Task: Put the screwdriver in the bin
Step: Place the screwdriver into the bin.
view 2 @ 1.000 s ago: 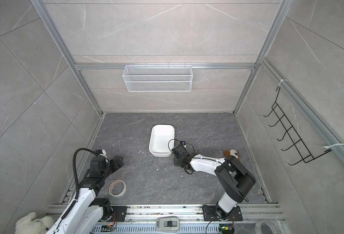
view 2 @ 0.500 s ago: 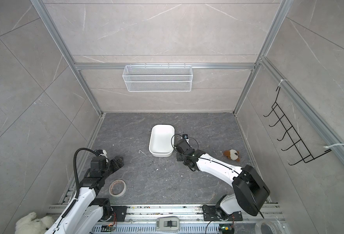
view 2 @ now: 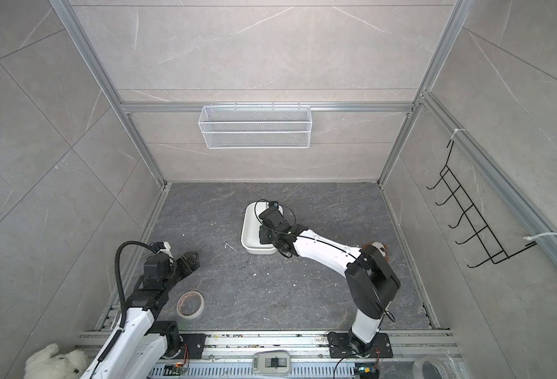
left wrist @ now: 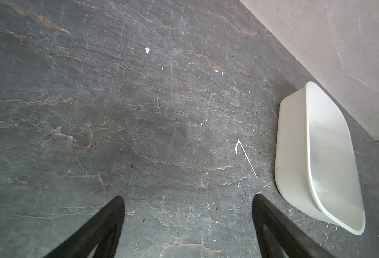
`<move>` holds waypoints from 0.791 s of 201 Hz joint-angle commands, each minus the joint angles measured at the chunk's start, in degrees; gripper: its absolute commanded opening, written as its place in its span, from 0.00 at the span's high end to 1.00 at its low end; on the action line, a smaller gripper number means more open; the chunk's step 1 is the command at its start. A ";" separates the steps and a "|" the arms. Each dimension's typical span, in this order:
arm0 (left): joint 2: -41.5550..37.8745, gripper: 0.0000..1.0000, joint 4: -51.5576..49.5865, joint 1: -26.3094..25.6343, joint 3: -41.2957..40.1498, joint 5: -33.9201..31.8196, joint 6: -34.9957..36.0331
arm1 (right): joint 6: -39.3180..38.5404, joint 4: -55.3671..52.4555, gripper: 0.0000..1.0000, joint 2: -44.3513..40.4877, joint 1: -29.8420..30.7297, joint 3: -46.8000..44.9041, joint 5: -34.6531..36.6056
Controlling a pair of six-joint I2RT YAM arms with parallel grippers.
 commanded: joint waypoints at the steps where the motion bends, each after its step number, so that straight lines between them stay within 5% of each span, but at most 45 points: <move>1: -1.28 0.09 -0.03 -0.04 -0.42 -1.15 -0.58 | 2.07 -0.01 0.83 4.65 0.06 4.70 -1.62; 72: -1.92 0.08 -0.18 -0.01 -0.60 -1.24 -0.69 | 7.94 -3.25 0.81 16.66 0.08 13.25 -4.51; 159: -3.23 0.07 -0.72 0.00 -0.76 -1.92 -0.65 | 8.80 -4.08 0.77 19.58 0.13 15.35 -6.01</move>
